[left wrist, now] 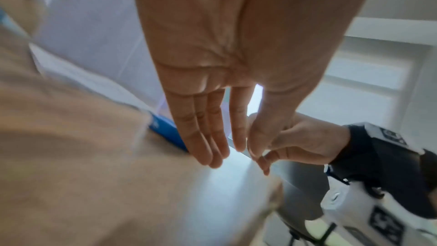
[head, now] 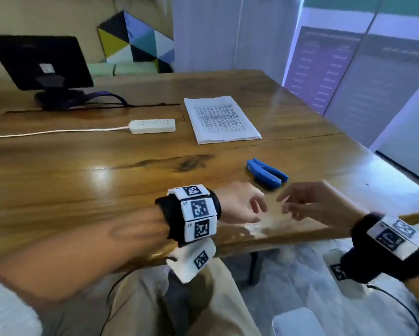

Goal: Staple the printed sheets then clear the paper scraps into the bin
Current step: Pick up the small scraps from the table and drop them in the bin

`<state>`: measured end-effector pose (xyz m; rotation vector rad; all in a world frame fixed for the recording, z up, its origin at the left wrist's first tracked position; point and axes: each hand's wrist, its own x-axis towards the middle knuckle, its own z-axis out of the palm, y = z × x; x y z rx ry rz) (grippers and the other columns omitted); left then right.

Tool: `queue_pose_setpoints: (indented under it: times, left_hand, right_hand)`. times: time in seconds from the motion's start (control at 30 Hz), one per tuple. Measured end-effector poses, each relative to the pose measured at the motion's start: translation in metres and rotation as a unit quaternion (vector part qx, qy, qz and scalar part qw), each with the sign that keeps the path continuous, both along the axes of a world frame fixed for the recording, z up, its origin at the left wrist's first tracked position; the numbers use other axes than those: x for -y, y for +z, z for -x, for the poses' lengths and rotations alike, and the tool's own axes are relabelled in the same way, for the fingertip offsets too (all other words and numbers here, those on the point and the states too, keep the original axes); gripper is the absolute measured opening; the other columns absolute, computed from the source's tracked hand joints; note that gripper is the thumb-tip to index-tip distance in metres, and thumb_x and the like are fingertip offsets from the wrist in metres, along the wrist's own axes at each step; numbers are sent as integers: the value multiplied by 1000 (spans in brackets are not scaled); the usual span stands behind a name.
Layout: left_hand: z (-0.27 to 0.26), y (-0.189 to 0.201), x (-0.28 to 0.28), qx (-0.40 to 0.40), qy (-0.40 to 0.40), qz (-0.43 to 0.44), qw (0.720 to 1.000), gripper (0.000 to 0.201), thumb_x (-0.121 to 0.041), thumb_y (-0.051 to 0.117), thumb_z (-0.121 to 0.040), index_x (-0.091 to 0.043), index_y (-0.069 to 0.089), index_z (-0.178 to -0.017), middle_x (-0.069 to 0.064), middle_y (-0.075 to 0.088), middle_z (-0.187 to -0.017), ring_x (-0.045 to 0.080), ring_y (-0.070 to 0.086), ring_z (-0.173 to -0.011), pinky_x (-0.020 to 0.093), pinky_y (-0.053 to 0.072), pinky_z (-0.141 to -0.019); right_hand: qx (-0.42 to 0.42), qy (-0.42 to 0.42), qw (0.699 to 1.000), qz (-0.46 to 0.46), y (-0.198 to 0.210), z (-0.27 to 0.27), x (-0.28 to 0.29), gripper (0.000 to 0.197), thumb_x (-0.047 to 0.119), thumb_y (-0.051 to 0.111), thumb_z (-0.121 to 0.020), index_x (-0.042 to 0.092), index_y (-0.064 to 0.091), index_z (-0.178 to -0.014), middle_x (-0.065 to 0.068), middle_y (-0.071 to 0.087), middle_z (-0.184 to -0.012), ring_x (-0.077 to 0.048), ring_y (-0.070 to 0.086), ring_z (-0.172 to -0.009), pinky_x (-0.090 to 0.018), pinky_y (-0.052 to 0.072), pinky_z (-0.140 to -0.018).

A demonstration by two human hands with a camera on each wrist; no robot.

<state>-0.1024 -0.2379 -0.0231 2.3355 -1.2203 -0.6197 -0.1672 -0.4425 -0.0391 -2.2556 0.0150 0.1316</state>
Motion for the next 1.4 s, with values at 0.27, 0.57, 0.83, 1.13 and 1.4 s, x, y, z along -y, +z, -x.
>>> queue_pose_setpoints:
  times: [0.27, 0.57, 0.83, 1.13, 1.4]
  left_hand:
    - [-69, -6, -115, 148, 133, -200, 959, 41, -24, 56, -91, -16, 53, -131, 8, 52, -130, 23, 54, -115, 27, 43, -91]
    - [-80, -18, -128, 177, 90, -233, 952, 51, -14, 49, -94, -34, 41, -140, 6, 45, -129, 25, 51, -116, 32, 45, -94]
    - [-78, -19, -135, 160, 111, -157, 968, 32, -14, 48, -94, -22, 58, -123, 4, 52, -122, 23, 52, -113, 34, 46, -94]
    - [-96, -26, -125, 132, 155, -116, 972, 14, -27, 66, -85, -16, 63, -92, -2, 57, -93, 18, 56, -92, 29, 44, -74]
    - [-104, -32, -114, 72, 210, -72, 972, 15, -29, 74, -77, -18, 66, -72, -6, 61, -78, 11, 56, -75, 19, 38, -53]
  right_hand:
    - [8, 94, 980, 173, -7, -92, -101, 24, 19, 71, -79, 26, 71, -102, 14, 63, -66, 16, 53, -54, -10, 43, -60]
    - [-51, 154, 940, 300, -9, -138, -160, 47, 32, 73, -78, 25, 61, -123, 17, 59, -75, -8, 51, -86, -15, 39, -71]
    - [-15, 222, 918, 329, -9, -135, -163, 40, 38, 71, -78, 27, 66, -116, 7, 60, -79, -13, 54, -84, -23, 43, -79]
    - [-39, 143, 966, 211, -14, -148, -149, 20, 21, 79, -73, 24, 75, -92, 14, 61, -68, -10, 62, -66, -16, 47, -59]
    - [-101, 150, 978, 104, -18, -157, -152, 9, 16, 80, -71, 20, 76, -79, -4, 72, -75, -14, 64, -58, -19, 55, -58]
